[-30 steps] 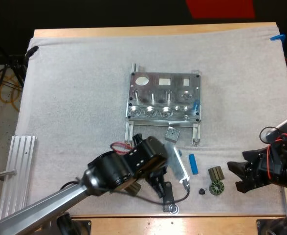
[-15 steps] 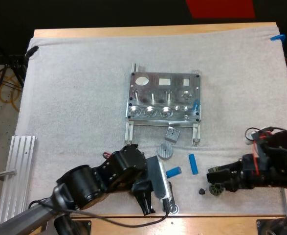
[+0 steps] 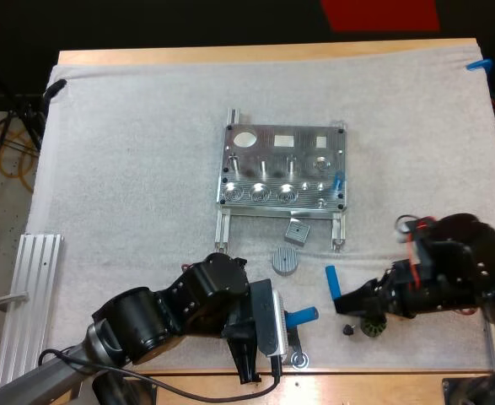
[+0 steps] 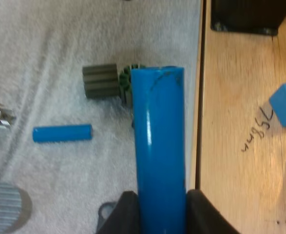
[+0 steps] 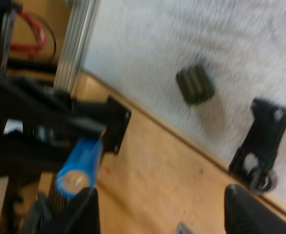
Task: Load cells from right to left
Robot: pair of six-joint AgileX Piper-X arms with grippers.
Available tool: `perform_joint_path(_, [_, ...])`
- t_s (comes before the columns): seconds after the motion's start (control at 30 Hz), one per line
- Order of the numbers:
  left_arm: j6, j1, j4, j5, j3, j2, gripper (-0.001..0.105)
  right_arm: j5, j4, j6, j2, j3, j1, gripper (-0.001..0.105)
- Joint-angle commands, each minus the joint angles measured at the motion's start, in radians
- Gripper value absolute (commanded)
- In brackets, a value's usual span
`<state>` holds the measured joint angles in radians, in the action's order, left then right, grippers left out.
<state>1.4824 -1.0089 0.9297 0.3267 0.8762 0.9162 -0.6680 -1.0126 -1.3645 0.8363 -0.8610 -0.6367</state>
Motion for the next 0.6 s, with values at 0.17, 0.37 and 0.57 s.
perform_joint_path(0.17, [-0.008,0.000,-0.008,0.014,-0.056,-0.004,0.004,-0.009,0.053,0.055,0.060,-0.005,-0.078,0.055])
perform_joint_path(0.37, [-0.008,0.000,-0.030,0.014,-0.100,-0.004,0.004,-0.007,0.074,0.090,0.121,-0.005,-0.126,0.055])
perform_joint_path(0.57, [-0.008,0.000,-0.093,0.014,-0.127,-0.004,0.004,-0.002,0.087,0.112,0.178,-0.005,-0.177,0.055])
